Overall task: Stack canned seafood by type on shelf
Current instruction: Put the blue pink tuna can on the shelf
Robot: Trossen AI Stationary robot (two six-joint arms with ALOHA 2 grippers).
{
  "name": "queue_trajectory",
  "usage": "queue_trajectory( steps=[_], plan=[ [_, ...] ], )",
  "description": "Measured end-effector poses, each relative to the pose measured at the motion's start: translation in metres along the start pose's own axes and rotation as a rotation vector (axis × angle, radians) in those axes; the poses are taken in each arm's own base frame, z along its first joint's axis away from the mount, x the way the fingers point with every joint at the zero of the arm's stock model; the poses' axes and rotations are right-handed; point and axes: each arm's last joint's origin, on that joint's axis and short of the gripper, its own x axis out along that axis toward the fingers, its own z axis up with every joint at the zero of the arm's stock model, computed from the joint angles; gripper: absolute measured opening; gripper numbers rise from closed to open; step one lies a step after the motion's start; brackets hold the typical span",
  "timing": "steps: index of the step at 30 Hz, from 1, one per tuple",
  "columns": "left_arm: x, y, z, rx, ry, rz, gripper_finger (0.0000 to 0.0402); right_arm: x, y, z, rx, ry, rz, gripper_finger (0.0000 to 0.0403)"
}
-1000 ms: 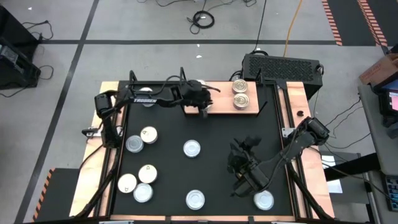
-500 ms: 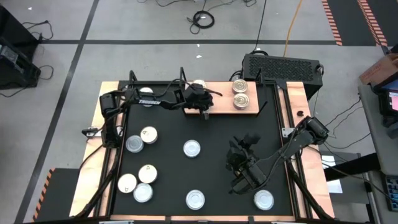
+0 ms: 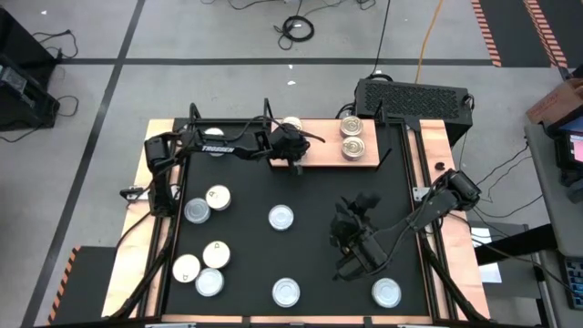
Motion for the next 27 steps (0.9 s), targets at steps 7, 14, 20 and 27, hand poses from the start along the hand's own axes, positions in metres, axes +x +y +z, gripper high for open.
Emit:
queue_trajectory(
  steps=[7, 14, 20, 27],
  plan=[
    [-0.001, 0.000, -0.004, 0.006, 0.064, 0.048, 0.0026, 0.001, 0.000, 0.000, -0.002, 0.003, -0.002, 0.0132],
    [-0.009, -0.001, -0.006, -0.004, 0.106, 0.046, 0.0026, 0.001, 0.000, 0.000, -0.006, 0.003, -0.003, 0.0132],
    [-0.018, -0.002, -0.003, -0.006, 0.106, 0.043, 0.0026, 0.001, -0.001, 0.001, -0.005, -0.014, -0.013, 0.0132],
    [-0.020, -0.010, 0.003, -0.021, 0.061, 0.013, 0.0026, 0.001, -0.001, 0.001, -0.006, -0.015, -0.013, 0.0132]
  ],
)
